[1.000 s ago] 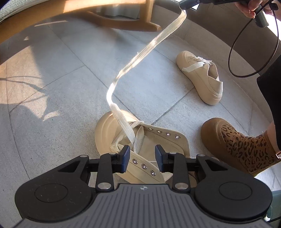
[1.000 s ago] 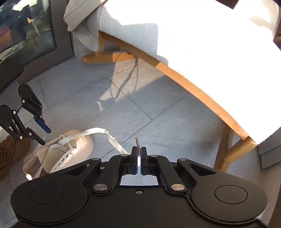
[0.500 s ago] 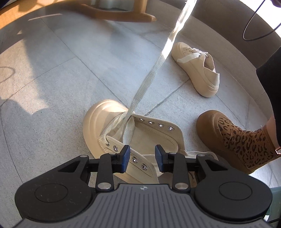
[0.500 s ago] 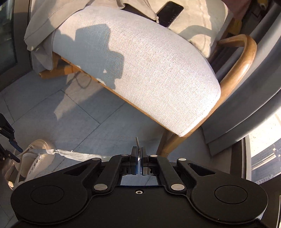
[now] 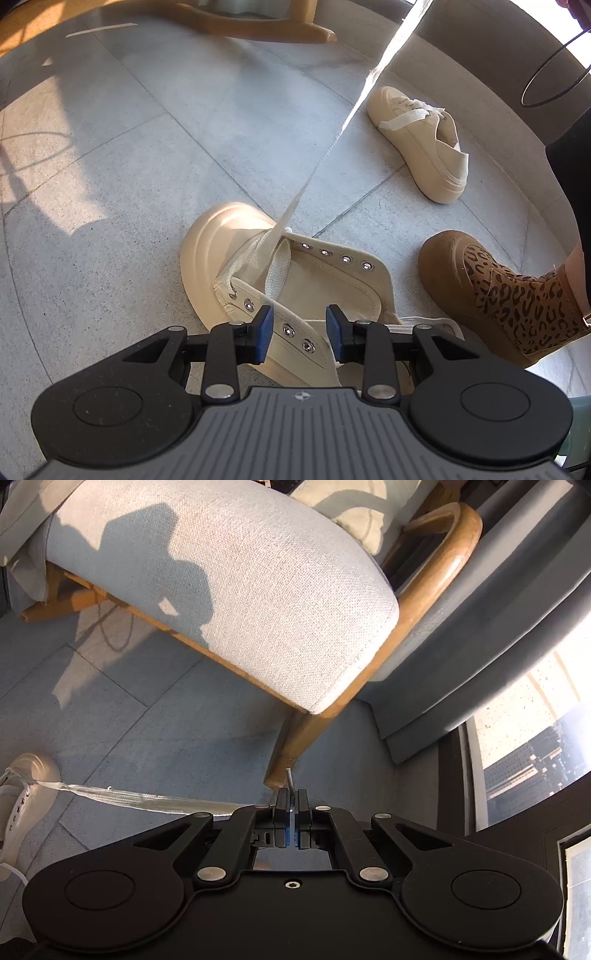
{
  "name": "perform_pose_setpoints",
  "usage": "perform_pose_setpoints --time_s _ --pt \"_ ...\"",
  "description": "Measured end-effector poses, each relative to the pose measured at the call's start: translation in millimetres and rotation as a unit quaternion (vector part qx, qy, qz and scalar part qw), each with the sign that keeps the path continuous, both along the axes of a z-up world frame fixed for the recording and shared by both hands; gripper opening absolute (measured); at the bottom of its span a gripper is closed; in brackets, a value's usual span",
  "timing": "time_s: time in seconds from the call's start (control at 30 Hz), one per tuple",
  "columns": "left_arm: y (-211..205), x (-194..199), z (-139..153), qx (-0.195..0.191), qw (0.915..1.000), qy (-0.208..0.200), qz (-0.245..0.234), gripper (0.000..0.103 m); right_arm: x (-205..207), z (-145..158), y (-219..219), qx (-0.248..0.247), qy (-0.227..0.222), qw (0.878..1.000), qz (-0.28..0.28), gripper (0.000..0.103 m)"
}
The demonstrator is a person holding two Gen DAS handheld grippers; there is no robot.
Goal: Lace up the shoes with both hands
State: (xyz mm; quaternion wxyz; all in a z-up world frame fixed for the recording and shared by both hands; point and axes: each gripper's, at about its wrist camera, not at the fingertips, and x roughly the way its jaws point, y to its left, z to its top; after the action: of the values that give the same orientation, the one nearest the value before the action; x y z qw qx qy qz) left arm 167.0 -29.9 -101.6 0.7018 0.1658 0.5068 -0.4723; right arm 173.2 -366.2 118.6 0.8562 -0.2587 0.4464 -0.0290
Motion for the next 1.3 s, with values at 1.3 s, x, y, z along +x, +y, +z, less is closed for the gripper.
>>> perform_pose_setpoints --time_s 1.3 --pt "-36 6 -6 0.003 0.9915 -0.063 -0.114 0.013 -24 -218 199 0.047 0.196 0.866 0.458 0.000"
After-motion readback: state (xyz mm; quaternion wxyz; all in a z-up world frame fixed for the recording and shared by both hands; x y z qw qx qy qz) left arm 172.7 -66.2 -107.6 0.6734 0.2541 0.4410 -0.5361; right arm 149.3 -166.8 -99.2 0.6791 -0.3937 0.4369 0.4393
